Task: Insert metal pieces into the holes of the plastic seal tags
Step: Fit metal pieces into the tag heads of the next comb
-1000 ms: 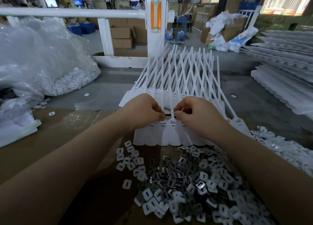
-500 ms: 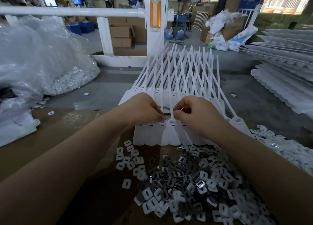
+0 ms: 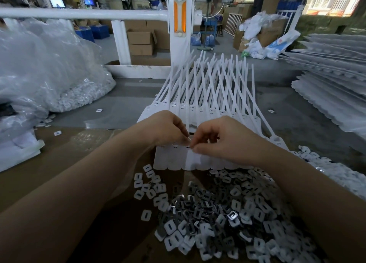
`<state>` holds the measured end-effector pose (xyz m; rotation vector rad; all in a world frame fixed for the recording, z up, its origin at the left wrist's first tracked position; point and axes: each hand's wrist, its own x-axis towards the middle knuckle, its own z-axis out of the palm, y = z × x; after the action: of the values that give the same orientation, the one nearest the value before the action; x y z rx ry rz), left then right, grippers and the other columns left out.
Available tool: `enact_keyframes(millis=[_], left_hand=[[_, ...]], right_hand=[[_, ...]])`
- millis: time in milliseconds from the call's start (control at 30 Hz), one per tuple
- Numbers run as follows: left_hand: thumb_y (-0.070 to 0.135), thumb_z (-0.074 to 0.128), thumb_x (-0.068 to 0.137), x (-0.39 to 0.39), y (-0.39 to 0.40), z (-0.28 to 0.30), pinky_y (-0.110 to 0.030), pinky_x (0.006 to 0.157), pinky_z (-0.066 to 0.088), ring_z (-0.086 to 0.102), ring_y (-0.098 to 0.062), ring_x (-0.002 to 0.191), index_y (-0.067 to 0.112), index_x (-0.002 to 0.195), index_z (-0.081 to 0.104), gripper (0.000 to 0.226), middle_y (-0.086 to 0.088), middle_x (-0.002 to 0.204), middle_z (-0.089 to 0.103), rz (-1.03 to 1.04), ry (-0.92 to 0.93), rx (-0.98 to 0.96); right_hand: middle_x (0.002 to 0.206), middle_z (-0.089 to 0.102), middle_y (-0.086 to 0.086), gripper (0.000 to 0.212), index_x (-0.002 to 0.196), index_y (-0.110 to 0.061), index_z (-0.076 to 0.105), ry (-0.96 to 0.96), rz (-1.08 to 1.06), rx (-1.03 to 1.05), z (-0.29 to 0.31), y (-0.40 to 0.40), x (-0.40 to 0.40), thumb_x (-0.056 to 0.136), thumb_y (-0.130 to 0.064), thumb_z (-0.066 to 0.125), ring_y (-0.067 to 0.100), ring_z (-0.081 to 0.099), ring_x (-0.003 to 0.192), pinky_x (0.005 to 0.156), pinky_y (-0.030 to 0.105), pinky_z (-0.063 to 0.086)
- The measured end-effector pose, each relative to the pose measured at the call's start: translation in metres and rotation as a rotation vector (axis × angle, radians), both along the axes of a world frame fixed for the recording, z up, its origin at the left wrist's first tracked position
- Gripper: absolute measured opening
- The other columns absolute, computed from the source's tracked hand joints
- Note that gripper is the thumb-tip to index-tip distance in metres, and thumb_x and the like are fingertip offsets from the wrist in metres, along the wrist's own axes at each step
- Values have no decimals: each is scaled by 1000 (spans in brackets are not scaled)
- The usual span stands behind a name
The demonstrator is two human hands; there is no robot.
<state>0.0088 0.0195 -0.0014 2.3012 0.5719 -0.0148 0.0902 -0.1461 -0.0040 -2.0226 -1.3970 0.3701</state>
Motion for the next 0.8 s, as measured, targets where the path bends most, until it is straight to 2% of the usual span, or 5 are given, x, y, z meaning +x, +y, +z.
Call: enact_keyframes(millis=[167, 367, 500, 667, 800], left_hand=[[23, 84, 74, 0, 4, -1, -20, 56, 41, 58, -6, 67, 26, 71, 72, 13, 13, 65, 64, -5, -10, -18], [23, 85, 73, -1, 11, 0, -18, 54, 42, 58, -3, 58, 27, 67, 73, 14, 14, 57, 66, -35, -13, -26], [22, 84, 74, -1, 13, -1, -18, 52, 42, 56, 1, 50, 27, 68, 74, 13, 15, 57, 66, -49, -14, -24], [22, 83, 75, -2, 16, 0, -22, 59, 44, 58, -2, 56, 26, 70, 73, 12, 13, 59, 66, -86, -11, -13], [26, 82, 76, -3, 17, 1, -20, 58, 42, 57, -1, 59, 27, 74, 74, 8, 13, 61, 64, -104, -6, 25]], right_hand=[[88, 71, -9, 12, 88, -29, 78, 69, 303, -184, 11, -5, -8, 78, -23, 80, 11, 64, 85, 83, 41, 52], [90, 68, -22, 21, 99, -30, 77, 26, 433, -249, 11, -3, -17, 80, -22, 79, 0, 63, 89, 83, 22, 50], [92, 70, -19, 15, 96, -33, 77, -9, 423, -244, 9, -1, -20, 82, -26, 76, 0, 64, 88, 84, 27, 49], [89, 70, -17, 10, 96, -27, 76, 13, 373, -235, 8, -1, -19, 87, -27, 72, -5, 62, 81, 75, 12, 47], [83, 72, -14, 4, 90, -24, 73, 59, 248, -150, 9, -2, -14, 88, -23, 70, -3, 66, 75, 70, 15, 52]])
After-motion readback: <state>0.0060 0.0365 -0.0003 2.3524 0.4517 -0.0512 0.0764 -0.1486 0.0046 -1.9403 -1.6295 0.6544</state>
